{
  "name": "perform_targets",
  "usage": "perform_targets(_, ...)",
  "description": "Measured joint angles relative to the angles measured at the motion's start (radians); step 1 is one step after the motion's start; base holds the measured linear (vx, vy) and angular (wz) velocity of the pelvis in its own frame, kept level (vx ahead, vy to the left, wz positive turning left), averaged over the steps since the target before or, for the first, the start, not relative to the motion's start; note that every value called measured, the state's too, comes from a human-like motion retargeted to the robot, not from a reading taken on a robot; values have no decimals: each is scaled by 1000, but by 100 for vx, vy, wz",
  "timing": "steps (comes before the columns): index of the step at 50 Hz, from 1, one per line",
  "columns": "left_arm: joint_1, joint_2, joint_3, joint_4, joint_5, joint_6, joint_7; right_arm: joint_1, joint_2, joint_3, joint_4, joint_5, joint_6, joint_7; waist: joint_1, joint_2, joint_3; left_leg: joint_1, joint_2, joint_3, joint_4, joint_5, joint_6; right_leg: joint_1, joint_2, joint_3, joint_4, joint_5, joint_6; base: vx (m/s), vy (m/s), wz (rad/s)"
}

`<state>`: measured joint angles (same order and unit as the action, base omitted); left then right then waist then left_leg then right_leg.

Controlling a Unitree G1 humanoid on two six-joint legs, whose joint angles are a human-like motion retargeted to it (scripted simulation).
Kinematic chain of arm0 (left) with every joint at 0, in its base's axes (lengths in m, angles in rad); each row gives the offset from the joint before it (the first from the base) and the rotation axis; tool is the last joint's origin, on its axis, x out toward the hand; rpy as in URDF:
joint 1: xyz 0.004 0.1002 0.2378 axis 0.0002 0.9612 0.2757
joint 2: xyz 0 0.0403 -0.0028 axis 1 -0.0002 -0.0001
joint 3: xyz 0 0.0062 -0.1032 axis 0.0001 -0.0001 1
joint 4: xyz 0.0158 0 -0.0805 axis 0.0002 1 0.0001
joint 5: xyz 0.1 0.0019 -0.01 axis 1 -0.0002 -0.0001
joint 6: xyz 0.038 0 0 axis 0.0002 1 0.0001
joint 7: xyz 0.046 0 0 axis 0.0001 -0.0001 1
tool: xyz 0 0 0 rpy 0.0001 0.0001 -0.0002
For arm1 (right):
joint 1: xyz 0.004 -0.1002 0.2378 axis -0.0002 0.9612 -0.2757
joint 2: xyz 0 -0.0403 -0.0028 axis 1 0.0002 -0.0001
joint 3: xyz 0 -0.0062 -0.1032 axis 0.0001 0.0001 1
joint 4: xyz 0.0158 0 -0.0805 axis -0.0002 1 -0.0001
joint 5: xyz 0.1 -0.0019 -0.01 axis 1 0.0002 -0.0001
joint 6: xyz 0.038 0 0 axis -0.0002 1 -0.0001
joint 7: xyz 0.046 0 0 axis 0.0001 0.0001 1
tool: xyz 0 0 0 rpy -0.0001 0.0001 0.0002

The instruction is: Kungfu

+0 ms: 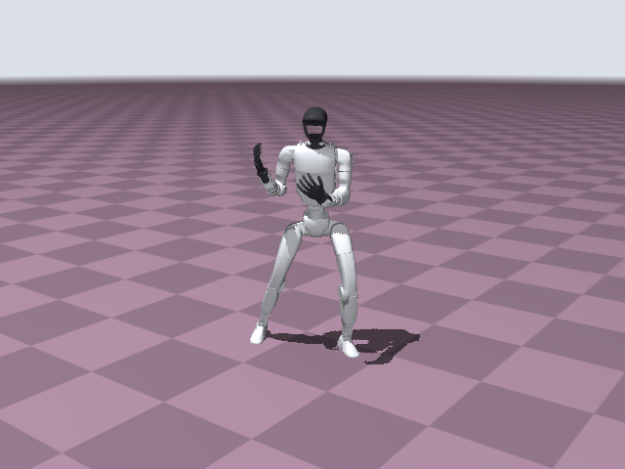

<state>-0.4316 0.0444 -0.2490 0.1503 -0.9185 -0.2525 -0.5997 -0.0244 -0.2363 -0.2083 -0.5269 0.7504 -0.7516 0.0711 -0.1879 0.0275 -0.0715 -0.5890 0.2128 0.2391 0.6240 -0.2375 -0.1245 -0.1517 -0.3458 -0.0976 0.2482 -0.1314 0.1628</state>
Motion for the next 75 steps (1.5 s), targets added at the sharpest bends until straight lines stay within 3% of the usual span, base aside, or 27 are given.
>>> perform_targets(6,87,246,136,-125,246,-96,88,-206,-117,65,95,-226,17,-98,180,-66,-35,-67,-57,-98,-12,45,12,72,3,-125,-21,-41,6,17,-9,119)
perform_targets(12,207,509,334,-187,566,-182,312,-507,-262,128,354,-387,104,-266,369,-138,-55,-103,-133,-234,-92,134,13,178,46,-258,-33,-103,19,24,-6,187)
perform_targets(15,266,617,465,-153,722,-170,404,-669,-338,143,545,-506,153,-300,473,-166,-34,-98,-158,-276,-147,191,4,232,83,-311,-48,-130,20,11,-2,181)
perform_targets(17,298,683,564,-82,828,-170,442,-791,-378,153,718,-643,141,-256,542,-179,-1,-83,-169,-293,-186,227,-4,265,108,-329,-57,-143,18,2,-3,156)
perform_targets(20,334,770,692,105,1009,-190,517,-988,-418,188,1059,-912,62,-255,631,-192,45,-50,-190,-318,-244,278,-15,316,136,-356,-67,-153,21,5,-2,133)
perform_targets(23,358,858,820,388,1212,-220,601,-1172,-430,233,1461,-1379,22,-454,698,-189,74,-7,-214,-367,-312,327,-31,351,157,-361,-70,-166,19,7,4,99)
perform_targets(25,355,904,909,612,1384,-218,658,-1280,-429,264,1690,-1695,149,-537,727,-175,85,22,-228,-401,-353,358,-44,373,175,-364,-72,-178,14,4,10,85)
perform_targets(27,328,946,1009,848,1591,-166,721,-1335,-362,198,1868,-1830,470,-629,741,-157,98,48,-241,-437,-389,386,-56,393,195,-366,-74,-191,8,0,10,84)
perform_targets(28,309,975,1058,976,1698,-135,761,-1364,-342,172,1945,-1835,577,-656,744,-151,105,60,-246,-454,-406,399,-63,401,204,-366,-74,-197,6,0,6,76)
perform_targets(29,292,1008,1104,1101,1787,-97,800,-1381,-341,183,1981,-1817,581,-622,746,-147,111,70,-249,-469,-420,412,-71,407,213,-365,-73,-201,4,1,4,67)
perform_targets(31,280,1082,1180,1337,1894,-29,869,-1387,-344,219,1981,-1799,473,-531,745,-140,117,84,-250,-492,-443,434,-87,415,228,-363,-71,-209,2,2,4,44)
perform_targets(34,340,1143,1264,1549,1868,21,925,-1365,-326,221,1936,-1867,403,-600,743,-124,115,94,-243,-504,-463,457,-105,416,240,-363,-68,-218,-3,-4,11,7)
perform_targets(38,437,1111,1367,1550,1810,-49,966,-1350,-320,231,1927,-1914,381,-680,746,-112,116,110,-235,-507,-484,477,-115,420,245,-365,-64,-221,-7,-5,7,-6)
perform_targets(43,373,1078,1332,1448,1812,-148,1049,-1321,-327,211,1933,-1839,378,-599,749,-126,114,137,-231,-515,-511,490,-128,433,250,-367,-64,-223,-8,1,-1,1)
perform_targets(47,274,1018,1225,1229,1687,-305,1092,-1307,-328,213,1927,-1835,372,-579,737,-135,108,147,-226,-516,-522,493,-130,437,250,-373,-65,-217,-4,0,0,0)
perform_targets(50,194,976,1101,990,1600,-442,1125,-1299,-323,215,1921,-1836,376,-567,727,-144,107,153,-222,-509,-525,492,-125,440,249,-378,-68,-203,4,2,-7,-14)
perform_targets(56,-8,901,754,423,1396,-586,971,-1284,-297,217,1901,-1838,376,-534,703,-156,101,156,-200,-474,-513,472,-105,433,235,-380,-67,-160,31,1,-7,-31)
perform_targets(62,-328,774,369,100,1352,-615,845,-1271,-241,241,1867,-1845,372,-531,655,-154,79,142,-180,-427,-485,441,-79,413,217,-372,-73,-117,54,1,0,-39)
perform_targets(65,-491,665,194,104,1409,-631,801,-1276,-207,257,1853,-1852,378,-527,630,-155,73,137,-168,-399,-470,422,-66,402,203,-370,-76,-94,67,2,-3,-48)
perform_targets(68,-606,571,80,204,1466,-632,638,-1282,-162,286,1813,-1847,385,-500,597,-152,66,133,-152,-363,-457,400,-51,385,185,-365,-81,-66,78,-1,-4,-63)
perform_targets(70,-655,516,46,295,1500,-583,492,-1280,-127,311,1773,-1799,305,-427,578,-148,63,134,-140,-330,-450,383,-38,370,170,-354,-83,-47,87,-4,-7,-82)
perform_targets(71,-668,501,42,317,1533,-537,464,-1278,-109,319,1765,-1626,283,-338,572,-147,64,137,-134,-310,-448,373,-32,360,161,-342,-83,-36,92,-10,-9,-97)
perform_targets(73,-678,475,48,326,1614,-488,450,-1267,-63,314,1745,-1344,293,-132,564,-144,68,147,-123,-280,-447,355,-20,340,141,-317,-83,-14,98,-13,-10,-113)
perform_targets(75,-668,459,57,298,1699,-480,472,-1248,-24,304,1708,-1215,265,2,562,-141,75,161,-116,-256,-450,338,-6,319,119,-295,-83,9,99,-16,-11,-122)
